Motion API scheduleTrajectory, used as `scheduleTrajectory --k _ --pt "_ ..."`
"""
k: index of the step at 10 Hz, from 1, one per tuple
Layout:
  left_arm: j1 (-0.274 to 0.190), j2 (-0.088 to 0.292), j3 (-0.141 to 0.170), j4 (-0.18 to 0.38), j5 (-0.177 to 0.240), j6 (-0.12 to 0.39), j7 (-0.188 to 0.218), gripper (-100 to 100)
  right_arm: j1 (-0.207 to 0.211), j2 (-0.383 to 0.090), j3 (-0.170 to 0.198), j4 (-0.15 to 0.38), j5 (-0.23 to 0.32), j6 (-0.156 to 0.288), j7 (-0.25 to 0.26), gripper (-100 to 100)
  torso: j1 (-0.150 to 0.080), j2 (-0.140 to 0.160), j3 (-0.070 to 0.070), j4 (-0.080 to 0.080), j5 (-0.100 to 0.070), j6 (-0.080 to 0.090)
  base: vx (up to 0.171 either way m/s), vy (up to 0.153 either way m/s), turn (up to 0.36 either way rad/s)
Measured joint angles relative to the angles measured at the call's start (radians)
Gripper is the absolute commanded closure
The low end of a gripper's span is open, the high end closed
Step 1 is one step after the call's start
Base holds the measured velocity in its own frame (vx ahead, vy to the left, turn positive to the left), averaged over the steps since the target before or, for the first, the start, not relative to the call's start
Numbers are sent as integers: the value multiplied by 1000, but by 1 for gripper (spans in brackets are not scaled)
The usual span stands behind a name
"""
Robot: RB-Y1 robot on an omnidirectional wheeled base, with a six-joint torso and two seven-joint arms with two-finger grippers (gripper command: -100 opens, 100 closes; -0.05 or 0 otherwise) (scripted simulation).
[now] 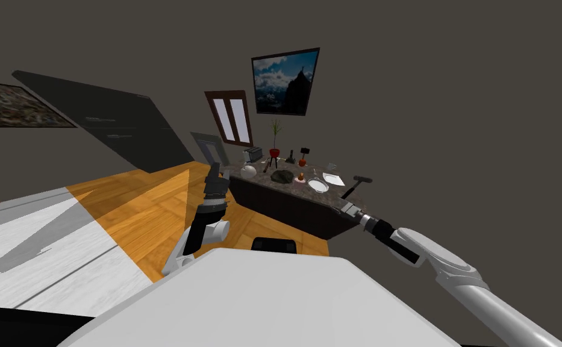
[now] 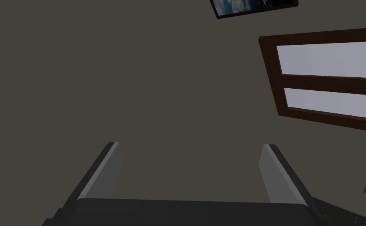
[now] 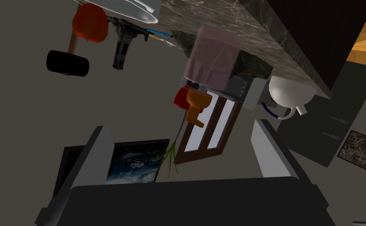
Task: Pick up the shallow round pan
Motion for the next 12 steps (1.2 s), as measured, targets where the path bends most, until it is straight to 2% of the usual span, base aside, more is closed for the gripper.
scheduleTrajectory --k 2,3,4,5,7,10,11,12 --pt "0 0 0 0 0 0 0 0 -8 -35 -4 63 34 -8 35 -100 -1 -1 -1 0 0 0 31 59 165" --pt "0 0 0 0 0 0 0 0 -3 -63 -1 82 66 11 56 -100 0 -2 -1 0 0 -1 42 79 149" --pt "0 0 0 0 0 0 0 0 -23 -87 11 133 101 23 82 -100 1 -3 -2 -1 0 0 37 68 57" --pt "0 0 0 0 0 0 0 0 1 -107 -7 137 113 26 97 -100 0 -2 -1 0 0 0 42 69 127" --pt "0 0 0 0 0 0 0 0 19 -149 -11 169 166 52 132 -100 1 -3 -2 -1 0 -1 68 71 223" --pt "0 0 0 0 0 0 0 0 55 -197 -35 258 244 69 219 -100 0 -6 -4 -1 0 0 93 63 235" --pt "0 0 0 0 0 0 0 0 59 -212 -29 279 272 83 235 -100 0 -5 -3 -1 0 -1 96 66 258" --pt "0 0 0 0 0 0 0 0 95 -224 -43 280 293 100 252 -100 1 -6 -3 -1 0 0 111 62 195"
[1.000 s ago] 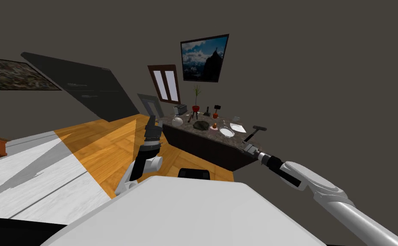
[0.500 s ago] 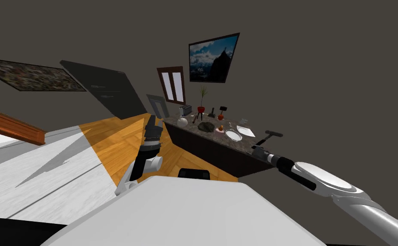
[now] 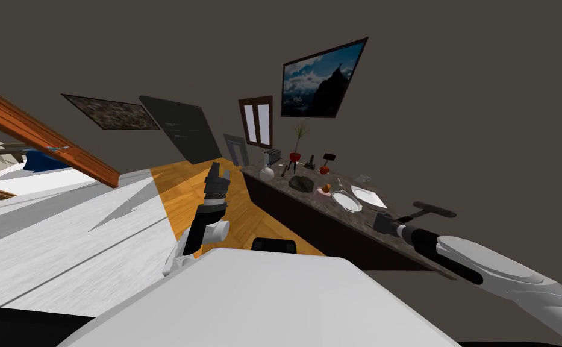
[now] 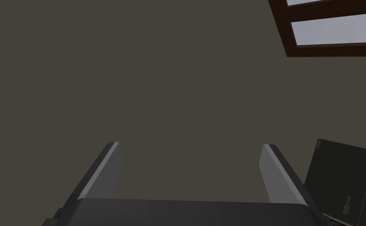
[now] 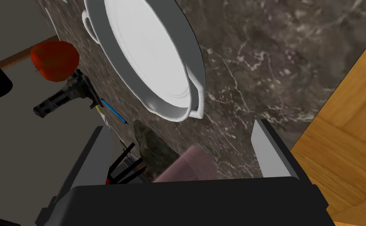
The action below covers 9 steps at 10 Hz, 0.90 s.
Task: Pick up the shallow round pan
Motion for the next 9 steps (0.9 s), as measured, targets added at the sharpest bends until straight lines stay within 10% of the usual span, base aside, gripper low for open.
scheduleTrajectory --k 6,7,8,9 --pt "0 0 0 0 0 0 0 0 86 10 25 65 107 45 92 -100 -3 2 1 0 -1 1 76 20 155" --pt "0 0 0 0 0 0 0 0 88 11 29 64 110 50 91 0 -3 4 2 1 -1 1 7 1 -6" --pt "0 0 0 0 0 0 0 0 88 11 29 64 109 50 91 -100 -3 6 3 1 -1 1 51 -11 -51" --pt "0 0 0 0 0 0 0 0 89 22 27 66 102 48 108 -100 -4 5 3 1 -1 2 89 -8 -54"
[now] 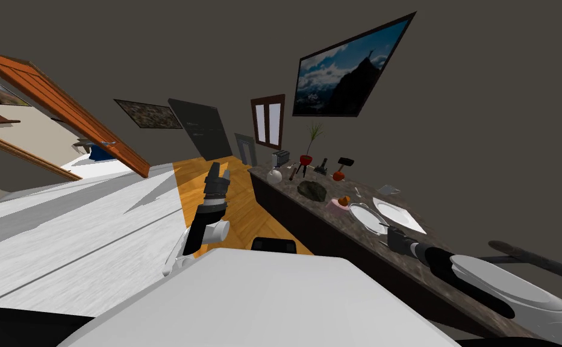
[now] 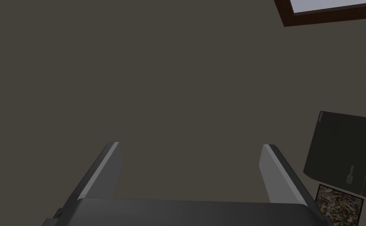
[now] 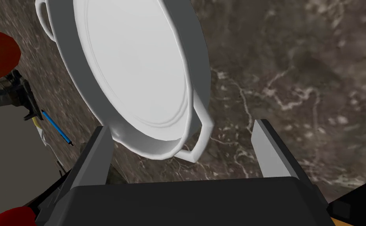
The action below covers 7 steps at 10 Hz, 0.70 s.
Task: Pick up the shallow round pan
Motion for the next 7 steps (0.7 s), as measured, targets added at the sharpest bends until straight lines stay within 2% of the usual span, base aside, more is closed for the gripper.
scheduleTrajectory --k 5,6,7 --pt "0 0 0 0 0 0 0 0 5 45 -3 6 -33 -5 92 -100 -1 -3 -2 -1 0 -1 77 -16 -35" --pt "0 0 0 0 0 0 0 0 5 46 -3 7 -33 -5 96 100 0 0 0 0 0 -1 6 -1 1" --pt "0 0 0 0 0 0 0 0 5 46 -2 7 -33 -6 96 100 0 1 1 0 1 -1 0 1 -12"
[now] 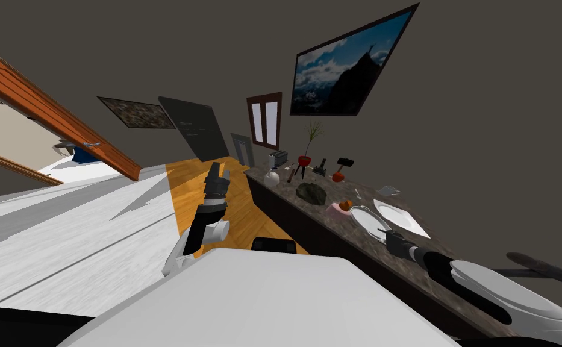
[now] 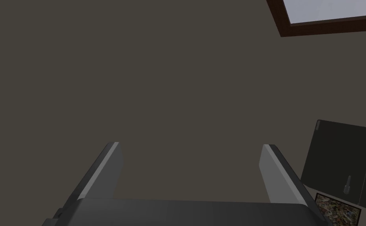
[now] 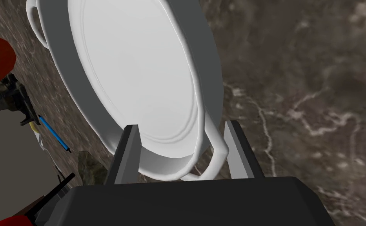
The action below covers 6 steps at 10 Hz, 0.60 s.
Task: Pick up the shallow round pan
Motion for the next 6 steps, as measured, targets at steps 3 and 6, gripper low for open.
scheduleTrajectory --k 3,6 --pt "0 0 0 0 0 0 0 0 -1 0 -1 0 -1 1 -1 100 1 1 0 0 0 0 0 0 0" --pt "0 0 0 0 0 0 0 0 -7 -9 2 4 8 0 -17 100 3 6 3 1 1 -1 -69 15 49"
